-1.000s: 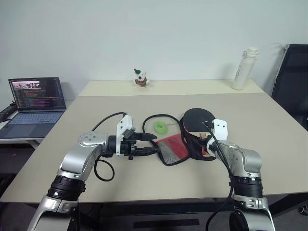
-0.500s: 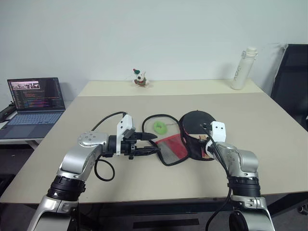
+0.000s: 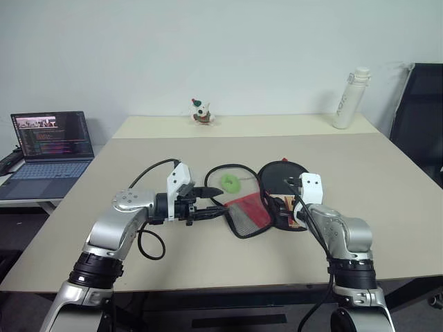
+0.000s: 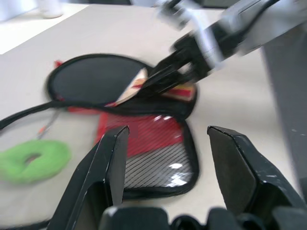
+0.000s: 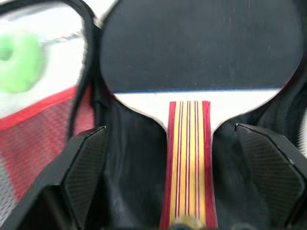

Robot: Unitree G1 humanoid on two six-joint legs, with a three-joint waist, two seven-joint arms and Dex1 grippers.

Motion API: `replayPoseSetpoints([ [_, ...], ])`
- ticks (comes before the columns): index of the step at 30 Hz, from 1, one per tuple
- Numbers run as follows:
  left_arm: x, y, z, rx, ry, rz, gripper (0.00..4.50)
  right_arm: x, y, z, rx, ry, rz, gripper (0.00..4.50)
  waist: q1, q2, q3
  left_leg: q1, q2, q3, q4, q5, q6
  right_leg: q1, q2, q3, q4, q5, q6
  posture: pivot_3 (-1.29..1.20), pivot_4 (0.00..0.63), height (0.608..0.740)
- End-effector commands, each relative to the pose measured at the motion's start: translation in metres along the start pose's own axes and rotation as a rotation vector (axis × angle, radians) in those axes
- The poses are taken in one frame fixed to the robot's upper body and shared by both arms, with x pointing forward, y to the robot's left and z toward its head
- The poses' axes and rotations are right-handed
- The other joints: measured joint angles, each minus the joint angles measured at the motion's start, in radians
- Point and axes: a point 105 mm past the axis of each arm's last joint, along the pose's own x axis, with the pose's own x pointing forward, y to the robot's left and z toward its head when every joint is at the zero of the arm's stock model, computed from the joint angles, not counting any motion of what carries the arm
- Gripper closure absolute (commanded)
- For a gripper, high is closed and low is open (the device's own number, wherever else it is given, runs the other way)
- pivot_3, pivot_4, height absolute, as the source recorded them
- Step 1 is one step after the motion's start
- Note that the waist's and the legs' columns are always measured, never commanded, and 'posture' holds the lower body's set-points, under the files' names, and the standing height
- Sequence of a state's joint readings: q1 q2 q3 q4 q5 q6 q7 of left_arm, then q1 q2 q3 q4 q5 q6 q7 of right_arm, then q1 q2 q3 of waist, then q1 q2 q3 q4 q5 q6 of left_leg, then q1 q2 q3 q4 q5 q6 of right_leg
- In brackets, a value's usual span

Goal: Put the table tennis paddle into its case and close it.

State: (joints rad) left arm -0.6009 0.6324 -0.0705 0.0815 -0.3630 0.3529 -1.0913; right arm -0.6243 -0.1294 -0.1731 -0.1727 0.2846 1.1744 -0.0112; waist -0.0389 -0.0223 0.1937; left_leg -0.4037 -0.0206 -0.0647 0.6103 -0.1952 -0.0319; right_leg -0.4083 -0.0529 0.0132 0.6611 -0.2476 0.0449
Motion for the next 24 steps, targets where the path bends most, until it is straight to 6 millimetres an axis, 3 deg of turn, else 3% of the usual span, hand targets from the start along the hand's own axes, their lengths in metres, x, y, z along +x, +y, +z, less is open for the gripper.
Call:
replayPoseSetpoints([
  [1,-0.013,0.029,-0.007,0.063,0.048,0.163,1.66,-0.041,0.02,0.03,-0.096,-0.092,0.213,0.04,0.003,0.0,0.0,0.0,0.0,0.0,0.0,0.0,0.0,0.0,0.0,0.0,0.0,0.0,0.0,0.0,0.15,0.74],
  [2,-0.015,0.036,-0.013,0.062,0.069,0.196,1.66,-0.051,0.024,0.031,-0.129,-0.092,0.276,0.04,0.004,0.0,0.0,0.0,0.0,0.0,0.0,0.0,0.0,0.0,0.0,0.0,-0.001,0.0,0.0,0.0,0.15,0.74],
  [5,-0.018,0.052,-0.028,0.055,0.122,0.28,2.26,-0.071,0.025,0.036,-0.21,-0.085,0.367,0.0,0.004,0.0,0.0,0.0,0.001,-0.001,0.0,0.0,0.0,0.0,0.001,-0.002,-0.001,0.0,0.0,0.0,0.15,0.74],
  [11,-0.014,0.063,-0.063,0.023,0.248,0.316,4.46,-0.096,0.016,0.05,-0.299,-0.096,0.449,0.0,0.008,-0.001,0.0,0.0,0.0,0.0,0.0,0.0,0.0,0.002,0.0,-0.002,-0.003,0.0,0.001,0.0,0.15,0.74],
  [18,0.014,0.062,-0.085,-0.055,0.251,0.322,4.48,-0.108,0.013,0.052,-0.379,-0.106,0.483,0.0,0.01,-0.003,0.001,-0.003,-0.001,-0.002,0.001,0.0,0.0,0.001,0.0,-0.004,-0.005,0.0,0.001,0.0,0.15,0.74],
  [24,0.049,0.056,-0.081,-0.089,0.186,0.286,4.48,-0.108,0.01,0.05,-0.405,-0.114,0.476,0.0,0.013,-0.003,0.001,-0.005,-0.001,-0.004,0.003,0.0,0.0,0.001,-0.001,-0.006,-0.005,0.001,0.002,0.0,0.15,0.74],
])
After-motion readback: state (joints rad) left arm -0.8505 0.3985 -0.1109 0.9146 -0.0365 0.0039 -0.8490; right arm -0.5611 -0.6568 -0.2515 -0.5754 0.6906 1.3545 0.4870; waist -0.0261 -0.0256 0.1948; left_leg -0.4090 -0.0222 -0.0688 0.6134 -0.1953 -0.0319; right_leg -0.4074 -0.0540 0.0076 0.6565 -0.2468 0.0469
